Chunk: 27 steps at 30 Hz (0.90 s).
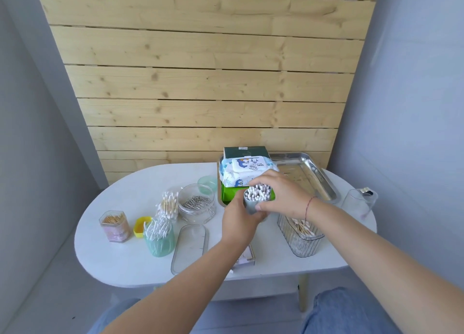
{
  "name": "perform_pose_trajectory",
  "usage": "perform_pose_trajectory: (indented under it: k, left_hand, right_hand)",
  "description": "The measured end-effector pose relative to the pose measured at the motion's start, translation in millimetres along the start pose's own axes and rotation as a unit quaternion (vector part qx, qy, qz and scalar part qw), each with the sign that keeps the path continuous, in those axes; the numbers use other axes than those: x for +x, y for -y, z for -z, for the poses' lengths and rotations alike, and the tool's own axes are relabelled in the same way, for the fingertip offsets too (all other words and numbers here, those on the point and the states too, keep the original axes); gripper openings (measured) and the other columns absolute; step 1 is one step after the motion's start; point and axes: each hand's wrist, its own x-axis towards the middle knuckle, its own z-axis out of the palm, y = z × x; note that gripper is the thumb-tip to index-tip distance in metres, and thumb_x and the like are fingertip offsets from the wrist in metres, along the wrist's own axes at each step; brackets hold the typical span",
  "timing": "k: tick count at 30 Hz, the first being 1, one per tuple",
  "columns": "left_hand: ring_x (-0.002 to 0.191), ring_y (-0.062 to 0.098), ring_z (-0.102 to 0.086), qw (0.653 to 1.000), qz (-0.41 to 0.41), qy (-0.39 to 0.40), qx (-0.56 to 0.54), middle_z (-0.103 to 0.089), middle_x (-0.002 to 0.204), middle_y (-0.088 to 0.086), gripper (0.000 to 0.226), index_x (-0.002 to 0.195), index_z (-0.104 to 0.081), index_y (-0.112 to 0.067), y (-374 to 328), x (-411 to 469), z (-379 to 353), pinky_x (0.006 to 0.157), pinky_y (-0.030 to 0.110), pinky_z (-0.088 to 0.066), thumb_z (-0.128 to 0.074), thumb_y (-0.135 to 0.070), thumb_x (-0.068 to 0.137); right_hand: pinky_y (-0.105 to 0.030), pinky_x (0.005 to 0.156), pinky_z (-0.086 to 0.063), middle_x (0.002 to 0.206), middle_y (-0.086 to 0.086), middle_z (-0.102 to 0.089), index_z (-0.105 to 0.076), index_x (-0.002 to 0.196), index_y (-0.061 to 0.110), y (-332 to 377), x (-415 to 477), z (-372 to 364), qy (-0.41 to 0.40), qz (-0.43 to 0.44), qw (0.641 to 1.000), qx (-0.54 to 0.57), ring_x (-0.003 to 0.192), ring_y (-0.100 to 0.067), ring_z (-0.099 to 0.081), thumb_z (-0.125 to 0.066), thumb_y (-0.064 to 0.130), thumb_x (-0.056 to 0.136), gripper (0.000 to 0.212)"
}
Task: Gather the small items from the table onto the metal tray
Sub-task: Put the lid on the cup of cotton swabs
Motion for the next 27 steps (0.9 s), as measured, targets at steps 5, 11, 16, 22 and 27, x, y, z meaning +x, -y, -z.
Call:
perform_pose_trajectory:
  k: [5, 11, 16, 22, 27]
  left_hand:
    - [0.06, 0.011, -0.041, 0.999, -0.036, 0.023, 0.011, -0.048, 0.068, -0.005, 0.042, 0.11, -0.056, -0.012, -24, 13, -27, 0.052, 0.024, -0.032, -0.075, -0.021, 0.073]
    - [0.056, 0.005, -0.045, 0.997, -0.055, 0.055, -0.006, -0.053, 0.067, -0.01, 0.035, 0.098, -0.055, -0.018, -55, 19, -75, 0.05, 0.013, -0.034, -0.077, -0.025, 0.073]
    - [0.083, 0.016, -0.064, 0.996, -0.051, 0.072, 0.01, -0.068, 0.092, -0.003, 0.048, 0.111, -0.059, -0.017, -66, 23, -105, 0.069, 0.027, -0.051, -0.08, -0.025, 0.068]
    - [0.093, 0.022, -0.065, 0.995, -0.029, 0.099, 0.009, -0.069, 0.102, 0.002, 0.05, 0.113, -0.059, -0.015, -74, 27, -129, 0.079, 0.035, -0.053, -0.08, -0.018, 0.067]
    - [0.085, 0.021, -0.063, 0.992, 0.003, 0.127, -0.022, -0.067, 0.094, 0.002, 0.049, 0.11, -0.061, -0.015, -76, 33, -135, 0.076, 0.036, -0.053, -0.082, -0.015, 0.065]
  right_hand:
    - [-0.035, 0.105, -0.036, 0.131, 0.002, -0.048, -0.057, 0.124, 0.027, -24, -12, 27, -0.042, -0.024, 0.999, 0.005, 0.124, -0.018, -0.045, -0.075, 0.027, 0.072, 0.054]
    - [-0.03, 0.111, -0.032, 0.14, 0.005, -0.047, -0.031, 0.143, 0.027, -74, -50, 72, -0.067, -0.081, 0.988, 0.111, 0.13, -0.009, -0.043, -0.072, 0.039, 0.078, 0.078]
    - [-0.021, 0.091, -0.043, 0.14, -0.001, -0.049, -0.042, 0.138, 0.019, -127, -82, 101, -0.115, -0.18, 0.965, 0.155, 0.128, -0.012, -0.046, -0.052, 0.031, 0.094, 0.046]
    - [-0.032, 0.102, -0.037, 0.146, -0.005, -0.04, -0.035, 0.142, 0.017, -178, -97, 81, -0.044, -0.251, 0.965, 0.059, 0.131, -0.027, -0.041, -0.06, 0.005, 0.079, 0.069]
    - [-0.029, 0.09, -0.047, 0.136, 0.004, -0.039, -0.039, 0.137, 0.03, -208, -86, 55, -0.061, -0.249, 0.964, 0.067, 0.126, -0.019, -0.042, -0.071, 0.017, 0.073, 0.073]
